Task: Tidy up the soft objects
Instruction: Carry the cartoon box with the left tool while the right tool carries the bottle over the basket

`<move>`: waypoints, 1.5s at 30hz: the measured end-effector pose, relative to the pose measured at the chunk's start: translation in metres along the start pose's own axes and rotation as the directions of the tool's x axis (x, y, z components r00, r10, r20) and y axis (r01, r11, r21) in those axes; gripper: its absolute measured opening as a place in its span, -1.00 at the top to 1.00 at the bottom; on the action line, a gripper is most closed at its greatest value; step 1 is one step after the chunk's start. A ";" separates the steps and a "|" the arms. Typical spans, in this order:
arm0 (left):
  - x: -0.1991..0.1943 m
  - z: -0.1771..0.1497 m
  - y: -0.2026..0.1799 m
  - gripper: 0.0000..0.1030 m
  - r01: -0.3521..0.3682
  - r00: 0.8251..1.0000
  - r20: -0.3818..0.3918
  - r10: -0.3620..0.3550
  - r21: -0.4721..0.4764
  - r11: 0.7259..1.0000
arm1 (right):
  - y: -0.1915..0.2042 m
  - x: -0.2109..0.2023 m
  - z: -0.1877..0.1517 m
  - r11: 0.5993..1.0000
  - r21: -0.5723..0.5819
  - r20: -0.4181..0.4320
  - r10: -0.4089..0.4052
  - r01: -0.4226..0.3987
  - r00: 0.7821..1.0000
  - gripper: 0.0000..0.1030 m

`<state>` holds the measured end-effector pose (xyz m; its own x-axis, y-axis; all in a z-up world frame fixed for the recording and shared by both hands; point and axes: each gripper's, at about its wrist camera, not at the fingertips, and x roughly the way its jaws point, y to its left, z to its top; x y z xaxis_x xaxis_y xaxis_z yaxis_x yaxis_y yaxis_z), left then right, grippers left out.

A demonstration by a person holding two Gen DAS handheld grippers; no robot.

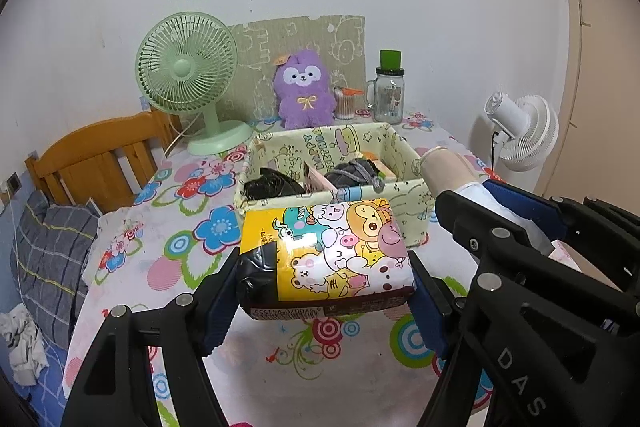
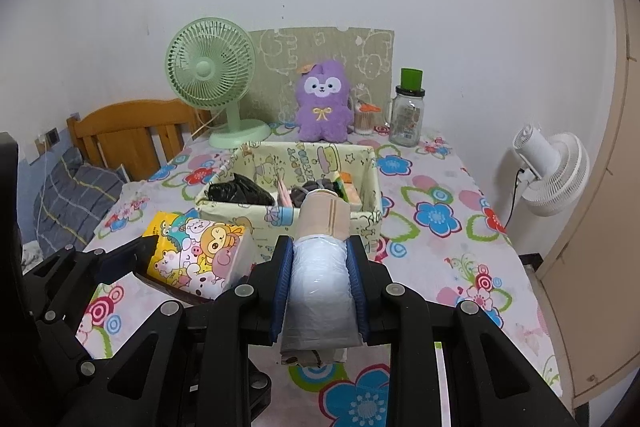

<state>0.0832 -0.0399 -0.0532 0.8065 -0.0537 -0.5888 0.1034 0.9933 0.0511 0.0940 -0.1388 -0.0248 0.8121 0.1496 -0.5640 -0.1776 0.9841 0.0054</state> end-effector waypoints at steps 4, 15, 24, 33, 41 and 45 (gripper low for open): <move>0.005 0.005 0.002 -0.49 0.000 1.000 0.004 0.000 -0.002 1.000 | 0.000 0.003 0.004 1.000 0.000 0.004 0.003 -0.003 1.000 0.41; 0.018 0.017 0.008 -0.49 -0.011 1.000 0.010 0.011 -0.004 1.000 | 0.002 0.019 0.018 1.000 -0.003 0.005 0.008 -0.008 1.000 0.41; 0.034 0.030 0.014 -0.49 -0.010 1.000 0.013 0.010 -0.020 1.000 | 0.002 0.036 0.031 1.000 -0.010 0.005 0.013 -0.013 1.000 0.41; 0.051 0.044 0.016 -0.49 -0.011 1.000 0.016 0.011 -0.022 1.000 | -0.002 0.056 0.045 1.000 -0.006 0.002 0.014 -0.014 1.000 0.41; 0.068 0.057 0.020 -0.49 0.011 1.000 0.006 -0.011 -0.037 0.999 | -0.005 0.073 0.059 1.000 0.003 0.002 0.026 -0.026 1.000 0.41; 0.076 0.061 0.021 -0.49 0.001 1.000 0.003 -0.001 -0.037 0.999 | -0.007 0.084 0.063 0.999 0.008 -0.006 0.043 -0.043 0.999 0.41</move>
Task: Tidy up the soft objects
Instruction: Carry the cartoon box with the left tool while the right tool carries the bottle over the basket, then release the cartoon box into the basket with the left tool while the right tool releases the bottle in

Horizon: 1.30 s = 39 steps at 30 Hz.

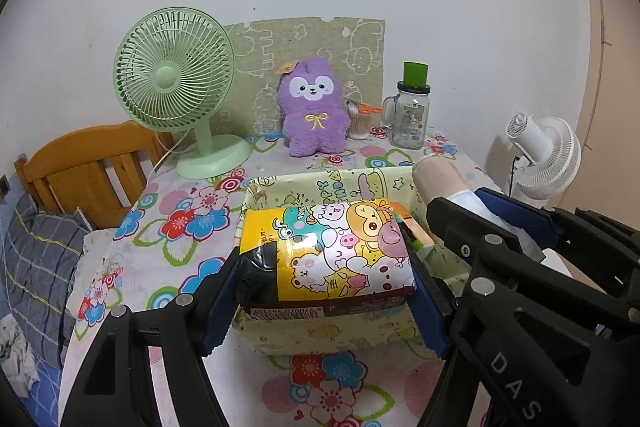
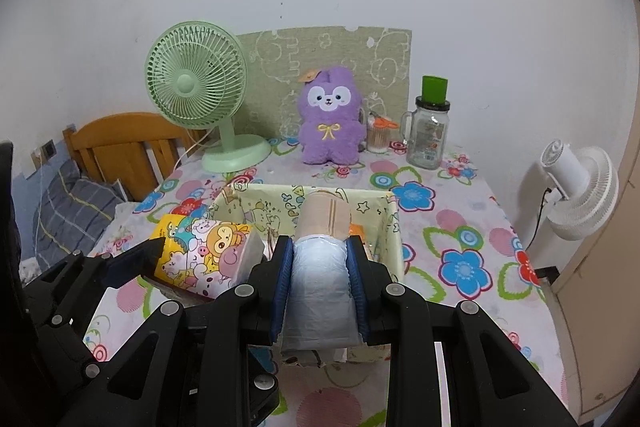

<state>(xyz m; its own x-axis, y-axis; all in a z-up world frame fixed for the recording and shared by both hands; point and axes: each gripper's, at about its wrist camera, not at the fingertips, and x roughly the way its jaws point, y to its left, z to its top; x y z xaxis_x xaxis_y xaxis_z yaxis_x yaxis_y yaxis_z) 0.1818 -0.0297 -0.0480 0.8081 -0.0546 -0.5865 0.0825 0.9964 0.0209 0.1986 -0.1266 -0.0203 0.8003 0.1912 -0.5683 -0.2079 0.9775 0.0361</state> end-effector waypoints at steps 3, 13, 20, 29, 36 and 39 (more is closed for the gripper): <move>0.009 0.002 0.001 -0.49 -0.007 1.000 -0.009 0.007 -0.001 1.000 | -0.001 0.008 0.002 1.000 0.003 -0.007 0.005 -0.005 1.000 0.41; 0.029 0.012 0.002 -0.51 -0.023 1.000 -0.015 0.023 0.020 1.000 | -0.004 0.031 0.008 1.000 0.004 -0.025 -0.007 0.007 1.000 0.41; 0.041 0.017 0.004 -0.51 -0.007 1.000 -0.020 0.007 0.010 1.000 | -0.008 0.044 0.013 1.000 0.022 -0.036 0.010 -0.009 0.999 0.41; 0.055 0.020 0.009 -0.69 -0.004 1.000 -0.025 0.003 -0.005 1.000 | -0.011 0.060 0.016 0.999 0.039 -0.047 0.008 -0.006 0.999 0.41; 0.056 0.019 0.013 -0.82 -0.023 0.999 -0.026 0.022 -0.003 1.000 | -0.008 0.065 0.016 0.999 0.038 -0.049 0.029 -0.027 0.998 0.41; 0.056 0.018 0.014 -0.85 -0.036 0.999 -0.029 0.036 0.002 0.999 | -0.006 0.066 0.016 0.999 0.032 -0.048 0.039 -0.037 0.998 0.41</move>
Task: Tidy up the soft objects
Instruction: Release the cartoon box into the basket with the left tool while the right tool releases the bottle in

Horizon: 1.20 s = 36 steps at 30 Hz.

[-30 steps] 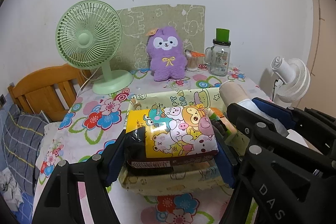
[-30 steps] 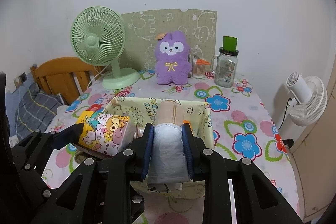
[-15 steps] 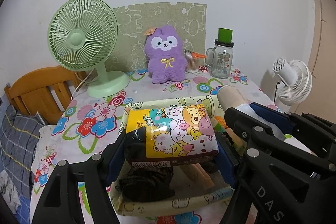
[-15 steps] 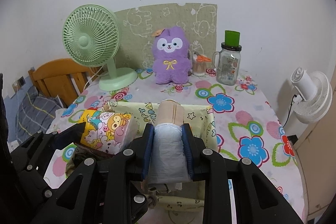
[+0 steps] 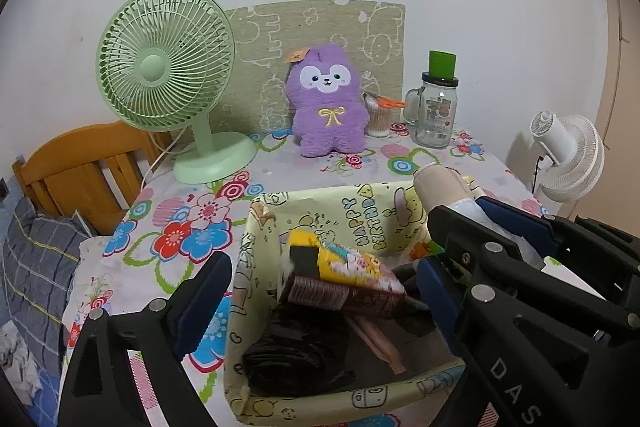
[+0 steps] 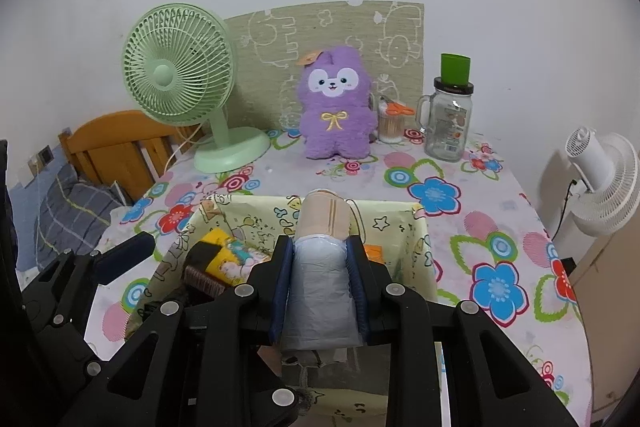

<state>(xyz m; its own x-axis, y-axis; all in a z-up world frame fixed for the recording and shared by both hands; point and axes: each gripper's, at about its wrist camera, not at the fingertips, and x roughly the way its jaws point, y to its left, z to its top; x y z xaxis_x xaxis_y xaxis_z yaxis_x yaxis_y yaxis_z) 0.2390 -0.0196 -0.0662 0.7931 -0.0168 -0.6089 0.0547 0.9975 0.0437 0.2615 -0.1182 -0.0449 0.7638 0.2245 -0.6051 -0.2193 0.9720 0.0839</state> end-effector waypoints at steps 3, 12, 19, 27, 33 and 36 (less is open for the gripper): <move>0.002 -0.001 0.003 -0.87 -0.009 1.000 -0.007 0.009 -0.002 1.000 | 0.002 0.003 -0.001 1.000 -0.004 -0.003 0.007 -0.007 1.000 0.41; 0.009 -0.005 0.010 -0.89 -0.012 0.999 -0.031 0.012 -0.012 1.000 | 0.008 0.016 -0.002 0.999 -0.011 -0.015 0.037 -0.037 0.999 -0.03; 0.005 -0.007 0.008 -0.92 0.000 1.000 -0.028 0.000 -0.004 1.000 | 0.006 0.020 -0.005 0.999 0.017 -0.019 0.048 -0.048 0.999 -0.52; -0.007 -0.012 0.001 -0.93 0.012 1.000 -0.019 -0.012 0.006 1.000 | 0.003 0.008 -0.011 0.999 0.027 -0.015 0.019 -0.018 1.000 -0.69; -0.021 -0.016 -0.005 -0.93 0.022 1.000 -0.006 -0.022 0.009 1.000 | 0.000 -0.008 -0.016 1.000 0.025 -0.006 0.003 -0.003 1.000 -0.70; -0.030 -0.017 -0.008 -0.94 0.027 1.000 0.003 -0.027 0.012 1.000 | -0.001 -0.017 -0.017 1.000 0.023 0.002 -0.002 0.002 1.000 -0.70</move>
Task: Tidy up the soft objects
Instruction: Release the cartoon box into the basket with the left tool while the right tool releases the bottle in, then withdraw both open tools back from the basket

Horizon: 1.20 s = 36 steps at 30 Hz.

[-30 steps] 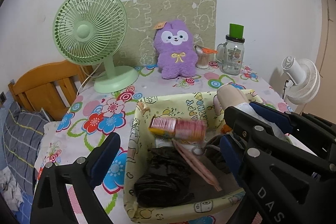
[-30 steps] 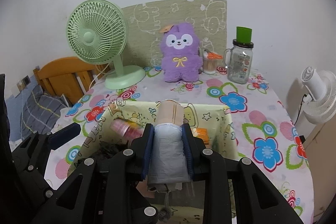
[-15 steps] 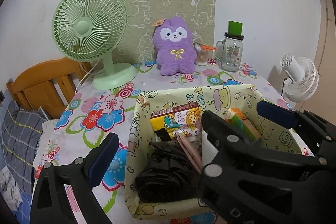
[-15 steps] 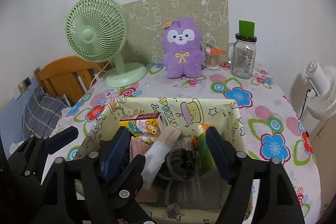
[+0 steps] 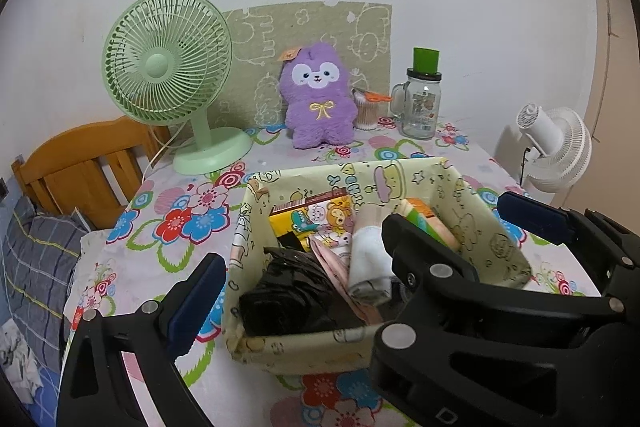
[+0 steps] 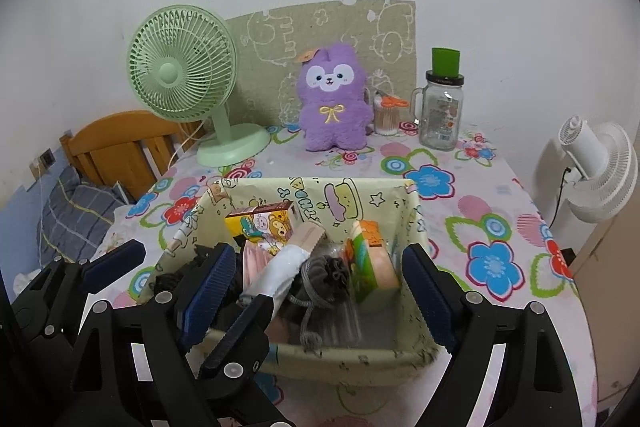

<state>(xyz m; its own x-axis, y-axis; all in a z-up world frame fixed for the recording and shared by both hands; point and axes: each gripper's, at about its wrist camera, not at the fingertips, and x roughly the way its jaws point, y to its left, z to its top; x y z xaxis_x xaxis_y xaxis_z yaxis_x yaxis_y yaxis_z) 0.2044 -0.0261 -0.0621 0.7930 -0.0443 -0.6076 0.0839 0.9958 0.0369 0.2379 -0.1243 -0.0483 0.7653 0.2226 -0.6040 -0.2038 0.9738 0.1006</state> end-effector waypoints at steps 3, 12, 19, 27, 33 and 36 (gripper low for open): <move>-0.009 -0.001 -0.003 -0.95 0.001 1.000 0.013 -0.001 -0.001 1.000 | -0.001 -0.011 -0.002 1.000 0.002 0.010 -0.007 0.007 1.000 -0.70; -0.034 -0.008 -0.011 -0.95 0.000 0.999 0.035 0.000 -0.009 1.000 | -0.003 -0.041 -0.011 1.000 0.020 0.027 -0.024 0.024 0.999 -0.70; -0.050 -0.014 -0.018 -0.95 0.002 0.999 0.045 -0.002 0.000 1.000 | -0.005 -0.061 -0.017 0.999 0.020 0.048 -0.040 0.039 0.998 -0.71; -0.064 -0.019 -0.019 -0.95 0.001 0.999 0.052 0.000 -0.004 1.000 | -0.005 -0.079 -0.024 0.998 0.007 0.058 -0.055 0.055 0.997 -0.73; -0.074 -0.023 -0.012 -0.96 -0.016 0.998 0.062 0.017 -0.012 1.000 | -0.008 -0.091 -0.028 0.998 0.006 0.067 -0.062 0.061 0.996 -0.74; -0.079 -0.026 -0.006 -0.98 -0.025 0.997 0.068 0.027 -0.020 0.999 | -0.010 -0.096 -0.030 0.998 0.002 0.074 -0.068 0.068 0.995 -0.74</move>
<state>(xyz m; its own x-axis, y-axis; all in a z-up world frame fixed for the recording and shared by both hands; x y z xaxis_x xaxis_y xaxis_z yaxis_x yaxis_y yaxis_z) 0.1252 -0.0266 -0.0347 0.8342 -0.0230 -0.5509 0.0516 0.9980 0.0366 0.1479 -0.1569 -0.0147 0.8205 0.1587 -0.5492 -0.1501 0.9868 0.0608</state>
